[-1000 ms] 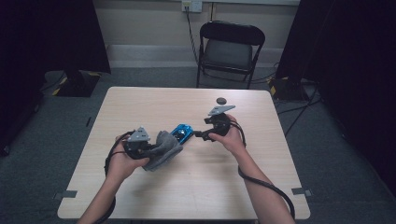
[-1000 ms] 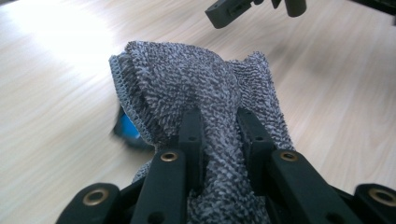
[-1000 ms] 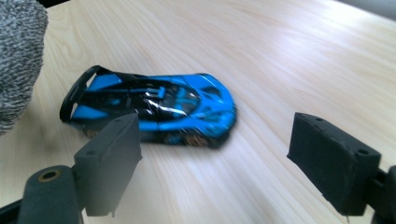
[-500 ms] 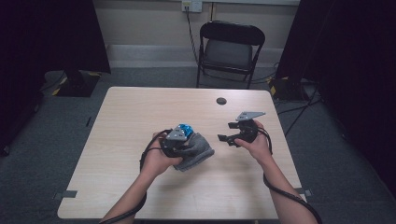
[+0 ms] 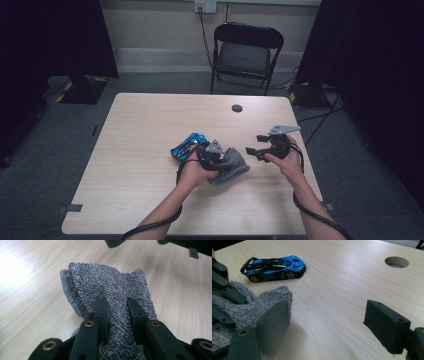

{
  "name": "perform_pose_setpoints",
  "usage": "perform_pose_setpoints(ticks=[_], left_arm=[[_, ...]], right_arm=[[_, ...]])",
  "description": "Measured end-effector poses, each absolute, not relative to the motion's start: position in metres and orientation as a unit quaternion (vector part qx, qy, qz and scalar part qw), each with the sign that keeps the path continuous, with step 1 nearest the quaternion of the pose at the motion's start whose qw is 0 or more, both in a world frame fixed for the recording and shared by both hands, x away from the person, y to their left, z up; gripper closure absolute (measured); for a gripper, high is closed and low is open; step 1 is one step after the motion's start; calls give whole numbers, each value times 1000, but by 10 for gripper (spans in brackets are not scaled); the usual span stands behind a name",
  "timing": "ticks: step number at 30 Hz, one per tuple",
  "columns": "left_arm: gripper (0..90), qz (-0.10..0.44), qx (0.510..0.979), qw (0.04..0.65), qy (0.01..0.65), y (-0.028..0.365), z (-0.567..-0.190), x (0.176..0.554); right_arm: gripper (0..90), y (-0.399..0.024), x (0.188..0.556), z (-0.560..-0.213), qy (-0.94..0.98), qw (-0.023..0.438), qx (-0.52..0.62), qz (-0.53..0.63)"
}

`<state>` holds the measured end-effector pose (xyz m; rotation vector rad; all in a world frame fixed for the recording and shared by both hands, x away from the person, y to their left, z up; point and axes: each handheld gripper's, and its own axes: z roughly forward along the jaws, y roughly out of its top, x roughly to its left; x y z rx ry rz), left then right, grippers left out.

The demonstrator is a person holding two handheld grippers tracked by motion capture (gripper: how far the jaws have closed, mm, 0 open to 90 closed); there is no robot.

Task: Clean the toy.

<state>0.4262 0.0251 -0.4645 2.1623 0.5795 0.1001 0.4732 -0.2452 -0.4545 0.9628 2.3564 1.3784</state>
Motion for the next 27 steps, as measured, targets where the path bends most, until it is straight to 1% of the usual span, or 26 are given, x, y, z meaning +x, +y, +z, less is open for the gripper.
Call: perform_pose_setpoints(ticks=[5, 8, 12, 15, 19, 22, 24, 27], left_arm=[[736, 39, 874, 428, 226, 15, -471, 428], [736, 39, 880, 423, 210, 3, -475, 430], [732, 32, 887, 418, 192, -6, -478, 430], [660, 42, 886, 419, 192, -7, -479, 430], [467, 53, 878, 432, 202, -2, -475, 430], [412, 66, 877, 431, 202, 7, -467, 429], [381, 72, 870, 439, 213, 15, -461, 428], [358, 87, 861, 446, 228, 32, -452, 430]], right_arm=[[194, -255, 471, -457, 802, 123, 337, 478], [201, -261, 469, -459, 801, 123, 337, 480], [206, -263, 466, -460, 797, 112, 339, 487], [212, -265, 463, -458, 797, 111, 333, 492], [223, -266, 459, -455, 796, 109, 319, 502], [228, -263, 455, -454, 800, 103, 307, 505], [237, -259, 453, -455, 806, 94, 297, 504], [246, -253, 449, -459, 814, 83, 286, 498]])
